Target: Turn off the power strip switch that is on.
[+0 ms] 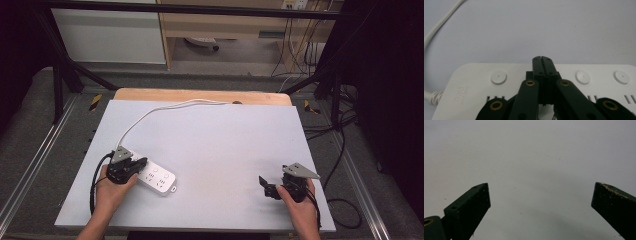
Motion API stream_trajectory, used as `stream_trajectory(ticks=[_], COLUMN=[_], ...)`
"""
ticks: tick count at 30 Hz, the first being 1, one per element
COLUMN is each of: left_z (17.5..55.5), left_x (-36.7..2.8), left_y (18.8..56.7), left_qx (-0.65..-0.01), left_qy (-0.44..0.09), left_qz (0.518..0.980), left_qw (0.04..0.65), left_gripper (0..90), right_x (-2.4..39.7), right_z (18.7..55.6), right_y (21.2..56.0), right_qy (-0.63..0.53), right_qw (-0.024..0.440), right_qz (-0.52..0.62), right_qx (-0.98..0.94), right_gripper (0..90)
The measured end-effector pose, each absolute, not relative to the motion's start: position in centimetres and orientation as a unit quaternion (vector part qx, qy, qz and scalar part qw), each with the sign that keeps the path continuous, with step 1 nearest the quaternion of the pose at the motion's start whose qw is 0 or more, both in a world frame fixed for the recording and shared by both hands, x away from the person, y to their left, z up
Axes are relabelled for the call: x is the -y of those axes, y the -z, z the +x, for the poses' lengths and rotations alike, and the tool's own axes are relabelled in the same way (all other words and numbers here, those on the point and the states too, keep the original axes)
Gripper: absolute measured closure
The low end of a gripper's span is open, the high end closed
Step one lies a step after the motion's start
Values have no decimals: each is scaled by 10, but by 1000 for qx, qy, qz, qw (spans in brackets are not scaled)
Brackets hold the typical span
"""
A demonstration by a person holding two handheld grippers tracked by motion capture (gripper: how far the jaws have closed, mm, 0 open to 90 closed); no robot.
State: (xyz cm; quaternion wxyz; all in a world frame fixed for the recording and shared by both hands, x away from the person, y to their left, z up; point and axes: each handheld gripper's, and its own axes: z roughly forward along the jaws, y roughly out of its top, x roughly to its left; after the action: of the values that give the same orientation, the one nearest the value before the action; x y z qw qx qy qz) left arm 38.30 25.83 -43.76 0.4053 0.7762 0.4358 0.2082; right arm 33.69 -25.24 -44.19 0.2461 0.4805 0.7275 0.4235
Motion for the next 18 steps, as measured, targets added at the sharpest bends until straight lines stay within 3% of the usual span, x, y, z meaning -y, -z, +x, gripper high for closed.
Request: stream_trajectory(ticks=[18], left_z=[383], left_x=[-260], left_y=[438], left_qx=[-441], left_qy=[-203], left_qz=[772], left_qw=[411], left_gripper=[900], right_x=[253], right_z=[338], right_y=[440], right_qy=[-429], right_qw=[251], right_qz=[476], right_qx=[-726], right_gripper=[29])
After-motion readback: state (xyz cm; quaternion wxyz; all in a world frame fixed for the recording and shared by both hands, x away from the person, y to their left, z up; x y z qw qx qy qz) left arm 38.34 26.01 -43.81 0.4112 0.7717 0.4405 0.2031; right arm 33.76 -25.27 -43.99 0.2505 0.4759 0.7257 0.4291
